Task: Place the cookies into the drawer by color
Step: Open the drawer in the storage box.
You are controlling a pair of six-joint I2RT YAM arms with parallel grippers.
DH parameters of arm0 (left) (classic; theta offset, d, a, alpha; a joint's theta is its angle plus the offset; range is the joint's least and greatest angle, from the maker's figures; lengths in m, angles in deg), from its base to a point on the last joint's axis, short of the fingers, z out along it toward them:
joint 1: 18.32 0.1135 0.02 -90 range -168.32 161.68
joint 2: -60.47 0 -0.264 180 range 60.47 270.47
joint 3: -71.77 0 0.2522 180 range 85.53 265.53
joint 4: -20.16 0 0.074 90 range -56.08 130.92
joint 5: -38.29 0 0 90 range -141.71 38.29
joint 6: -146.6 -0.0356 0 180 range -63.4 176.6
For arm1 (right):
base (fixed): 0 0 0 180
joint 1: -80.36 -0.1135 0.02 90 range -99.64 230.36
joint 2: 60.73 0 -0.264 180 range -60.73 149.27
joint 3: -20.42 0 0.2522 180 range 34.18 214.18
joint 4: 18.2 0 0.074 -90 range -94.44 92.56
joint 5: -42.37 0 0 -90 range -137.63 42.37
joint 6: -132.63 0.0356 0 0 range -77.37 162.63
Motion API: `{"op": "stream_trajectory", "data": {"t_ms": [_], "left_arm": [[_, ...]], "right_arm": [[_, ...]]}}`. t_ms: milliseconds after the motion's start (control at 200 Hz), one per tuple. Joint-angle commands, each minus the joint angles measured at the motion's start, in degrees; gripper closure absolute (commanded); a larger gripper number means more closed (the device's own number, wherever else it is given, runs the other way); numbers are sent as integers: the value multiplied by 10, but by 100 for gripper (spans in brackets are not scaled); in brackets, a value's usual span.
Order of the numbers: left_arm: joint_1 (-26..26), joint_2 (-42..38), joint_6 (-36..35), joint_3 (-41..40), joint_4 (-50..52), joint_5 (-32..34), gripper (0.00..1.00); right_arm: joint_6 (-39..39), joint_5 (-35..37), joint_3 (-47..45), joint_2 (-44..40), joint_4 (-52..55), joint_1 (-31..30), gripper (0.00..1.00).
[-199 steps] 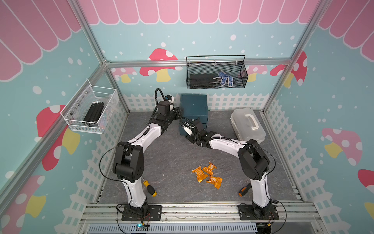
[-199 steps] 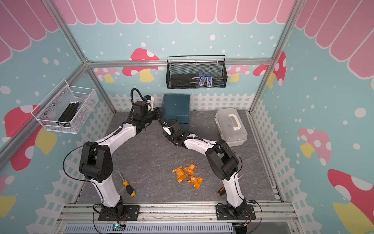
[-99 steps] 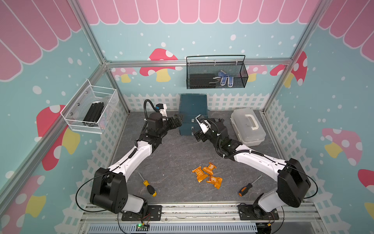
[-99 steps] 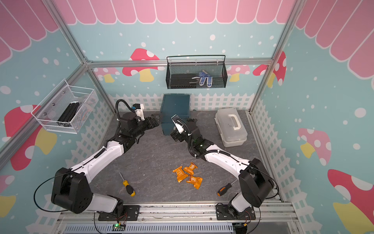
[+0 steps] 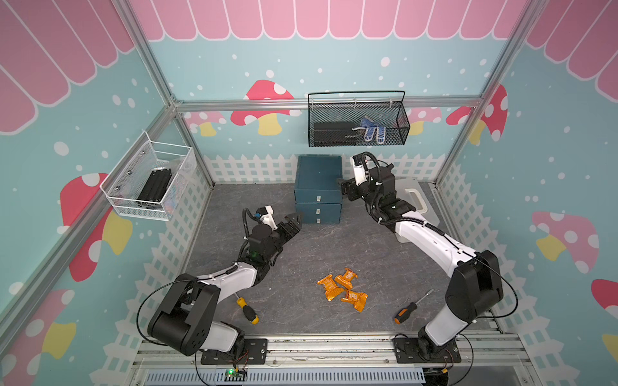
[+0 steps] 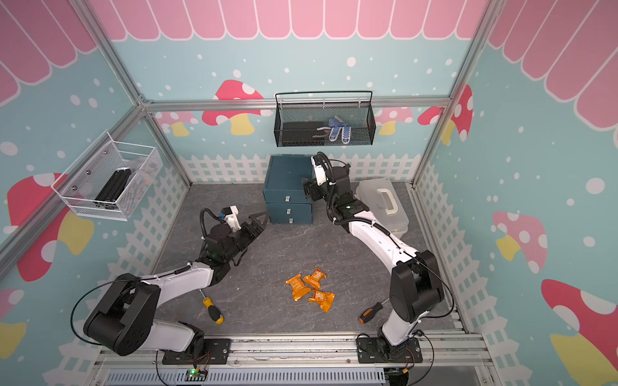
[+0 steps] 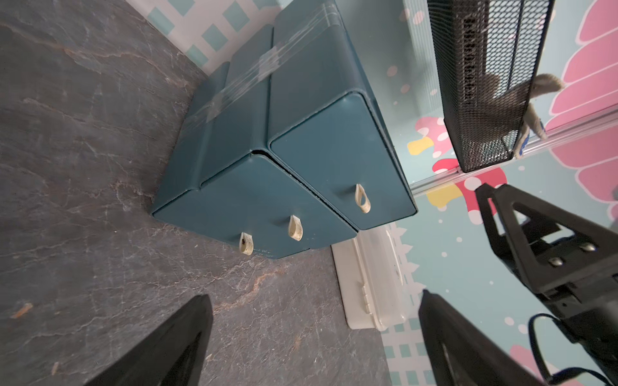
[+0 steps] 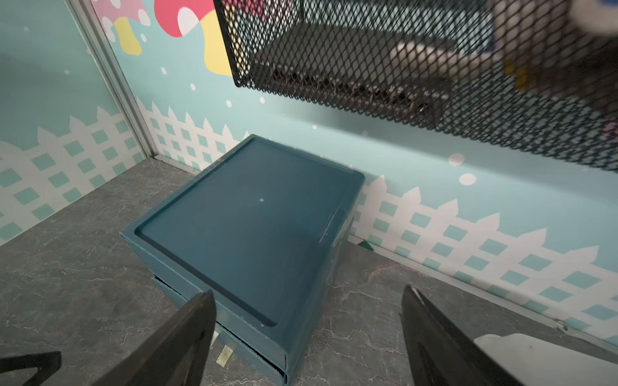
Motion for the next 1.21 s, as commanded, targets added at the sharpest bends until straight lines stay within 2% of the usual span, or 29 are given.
{"op": "stream_trajectory", "data": {"t_ms": [0, 195, 310, 540, 660, 816, 971, 1201], "left_arm": [[-9, 34, 46, -17, -103, 44, 1], [-19, 127, 78, -23, -214, 54, 4], [-41, 163, 64, 7, -176, 69, 5], [-53, 285, 103, 42, -267, 70, 11], [-57, 319, 101, 74, -239, 72, 13], [-59, 374, 126, 110, -267, 64, 16], [-63, 415, 131, 152, -267, 61, 22], [-63, 474, 156, 200, -279, 52, 37]], "right_arm": [[22, -31, 38, 42, 42, 8, 11], [19, -35, 82, 93, 57, 15, 12], [13, -29, 97, 109, 65, 18, 14], [2, -16, 102, 129, 67, 21, 16], [-3, -21, 100, 134, 69, 21, 17], [-4, -32, 98, 132, 73, 21, 18], [-9, -29, 98, 131, 76, 21, 18], [-14, -38, 97, 137, 75, 21, 19]]}}
